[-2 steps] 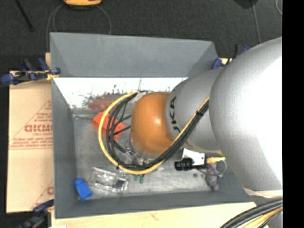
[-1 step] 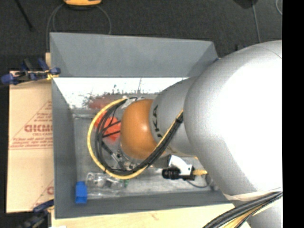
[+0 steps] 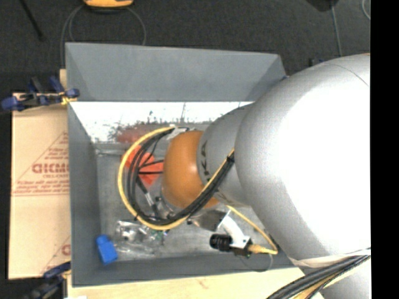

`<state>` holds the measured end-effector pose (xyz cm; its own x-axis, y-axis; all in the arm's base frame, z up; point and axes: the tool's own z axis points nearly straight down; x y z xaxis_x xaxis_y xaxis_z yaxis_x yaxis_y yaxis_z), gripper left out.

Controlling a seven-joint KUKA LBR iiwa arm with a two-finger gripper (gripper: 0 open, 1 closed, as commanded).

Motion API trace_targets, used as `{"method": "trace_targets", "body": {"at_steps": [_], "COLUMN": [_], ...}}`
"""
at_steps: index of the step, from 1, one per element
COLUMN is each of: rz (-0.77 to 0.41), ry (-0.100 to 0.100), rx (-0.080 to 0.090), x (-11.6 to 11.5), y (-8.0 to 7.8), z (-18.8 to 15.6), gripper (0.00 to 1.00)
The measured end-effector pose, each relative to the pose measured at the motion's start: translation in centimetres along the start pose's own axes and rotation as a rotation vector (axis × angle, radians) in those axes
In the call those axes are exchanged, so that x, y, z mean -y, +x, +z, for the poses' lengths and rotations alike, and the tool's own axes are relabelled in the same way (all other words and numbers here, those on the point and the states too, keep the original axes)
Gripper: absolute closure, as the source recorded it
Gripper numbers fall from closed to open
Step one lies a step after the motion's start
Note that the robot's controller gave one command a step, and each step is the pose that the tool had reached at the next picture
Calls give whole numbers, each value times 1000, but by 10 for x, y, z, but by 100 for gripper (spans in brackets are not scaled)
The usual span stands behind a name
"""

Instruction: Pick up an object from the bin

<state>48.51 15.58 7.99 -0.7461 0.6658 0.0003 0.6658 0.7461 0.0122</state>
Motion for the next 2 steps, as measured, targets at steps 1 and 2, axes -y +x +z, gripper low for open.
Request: {"method": "trace_targets", "body": {"at_steps": [1, 2], "rz": [-1, -6], "ry": [-2, 8], "rx": [-5, 3], "x": [-2, -4], "y": [3, 1], "z": [-1, -98], "gripper": [100, 100]}}
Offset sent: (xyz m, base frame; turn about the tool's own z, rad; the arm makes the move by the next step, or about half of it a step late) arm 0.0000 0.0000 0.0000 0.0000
